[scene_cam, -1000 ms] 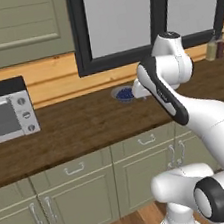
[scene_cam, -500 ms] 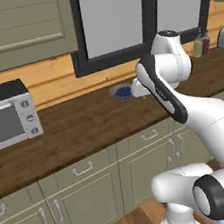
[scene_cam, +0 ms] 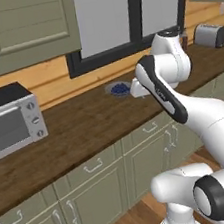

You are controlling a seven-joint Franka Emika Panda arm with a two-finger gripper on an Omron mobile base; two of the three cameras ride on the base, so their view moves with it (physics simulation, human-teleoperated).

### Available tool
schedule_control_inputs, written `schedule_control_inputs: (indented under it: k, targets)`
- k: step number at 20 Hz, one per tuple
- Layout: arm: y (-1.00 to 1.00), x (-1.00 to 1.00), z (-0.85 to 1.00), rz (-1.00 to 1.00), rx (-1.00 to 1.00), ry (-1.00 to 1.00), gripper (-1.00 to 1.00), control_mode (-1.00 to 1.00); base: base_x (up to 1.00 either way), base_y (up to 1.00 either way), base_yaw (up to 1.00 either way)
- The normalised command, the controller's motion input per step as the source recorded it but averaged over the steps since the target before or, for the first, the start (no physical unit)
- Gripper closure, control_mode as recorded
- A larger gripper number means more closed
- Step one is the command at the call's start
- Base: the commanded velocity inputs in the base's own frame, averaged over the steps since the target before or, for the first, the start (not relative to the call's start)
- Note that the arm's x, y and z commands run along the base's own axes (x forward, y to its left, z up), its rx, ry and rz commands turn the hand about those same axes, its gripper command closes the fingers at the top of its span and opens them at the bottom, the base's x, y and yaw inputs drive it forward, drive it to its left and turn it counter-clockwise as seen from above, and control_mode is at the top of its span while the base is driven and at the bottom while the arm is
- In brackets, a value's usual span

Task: Take a straw from the drawer in front and place it inside the glass cup on the dining counter.

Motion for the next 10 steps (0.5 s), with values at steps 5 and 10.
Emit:
schedule_control_inputs:
  k: [5, 10]
  targets:
    - [0.00, 0.00, 0.00, 0.00, 0.00, 0.00, -1.00, 1.00, 0.23, 0.65, -0.44]
    - [0.00, 0.00, 0.00, 0.00, 0.00, 0.00, -1.00, 1.00, 0.37, 0.63, -0.48]
